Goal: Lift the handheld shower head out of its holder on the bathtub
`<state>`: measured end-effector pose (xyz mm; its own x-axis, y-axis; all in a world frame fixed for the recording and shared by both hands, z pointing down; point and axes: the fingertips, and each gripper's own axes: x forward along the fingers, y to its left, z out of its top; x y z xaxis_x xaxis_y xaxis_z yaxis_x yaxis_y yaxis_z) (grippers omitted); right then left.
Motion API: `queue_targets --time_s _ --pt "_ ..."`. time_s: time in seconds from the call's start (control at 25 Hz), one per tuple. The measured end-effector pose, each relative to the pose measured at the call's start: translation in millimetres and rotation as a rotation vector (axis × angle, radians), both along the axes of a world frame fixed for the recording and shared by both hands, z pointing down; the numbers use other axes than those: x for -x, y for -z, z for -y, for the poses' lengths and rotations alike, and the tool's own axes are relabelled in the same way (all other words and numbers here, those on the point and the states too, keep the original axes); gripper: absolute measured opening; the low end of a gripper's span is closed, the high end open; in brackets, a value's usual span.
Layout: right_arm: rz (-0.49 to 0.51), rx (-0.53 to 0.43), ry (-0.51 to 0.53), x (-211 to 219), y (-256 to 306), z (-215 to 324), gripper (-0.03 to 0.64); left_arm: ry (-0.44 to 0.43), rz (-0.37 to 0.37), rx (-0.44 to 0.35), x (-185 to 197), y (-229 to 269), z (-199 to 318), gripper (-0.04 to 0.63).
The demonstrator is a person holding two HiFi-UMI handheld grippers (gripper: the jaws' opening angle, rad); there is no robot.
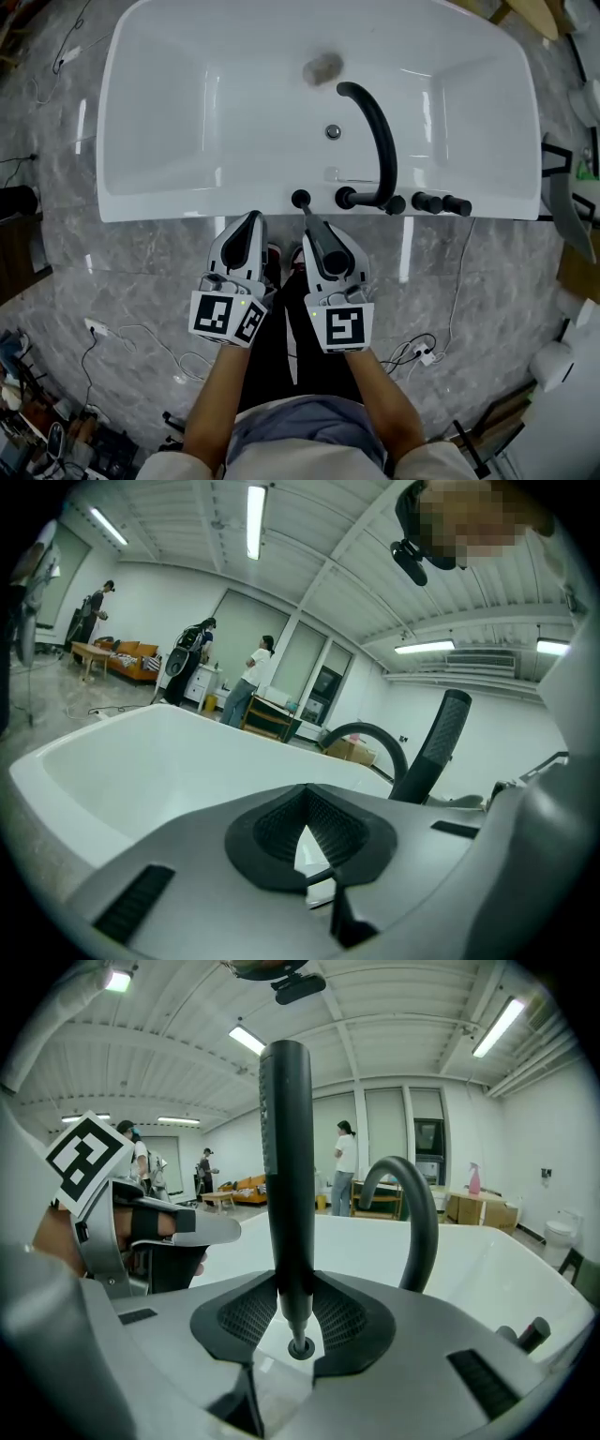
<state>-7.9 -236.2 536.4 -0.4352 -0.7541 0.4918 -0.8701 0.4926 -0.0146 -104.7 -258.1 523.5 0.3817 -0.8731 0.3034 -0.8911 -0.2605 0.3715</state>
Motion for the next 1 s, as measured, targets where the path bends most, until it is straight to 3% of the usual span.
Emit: queue_targets --time_s 0.48,0.8,1.0 --pt "0.011 -0.027 0.06 8 59 -8 0.13 -0.057 -0.023 0.006 -16 29 -12 0.003" --pt "0.035 -0.057 0.044 1 105 -16 0.13 -0.076 -0.036 -0.005 -11 53 -14 0.003" --pt "0.055 -0.075 0.042 -5 136 -19 0.13 -0.134 -0.024 -0.022 -23 73 -19 0.003"
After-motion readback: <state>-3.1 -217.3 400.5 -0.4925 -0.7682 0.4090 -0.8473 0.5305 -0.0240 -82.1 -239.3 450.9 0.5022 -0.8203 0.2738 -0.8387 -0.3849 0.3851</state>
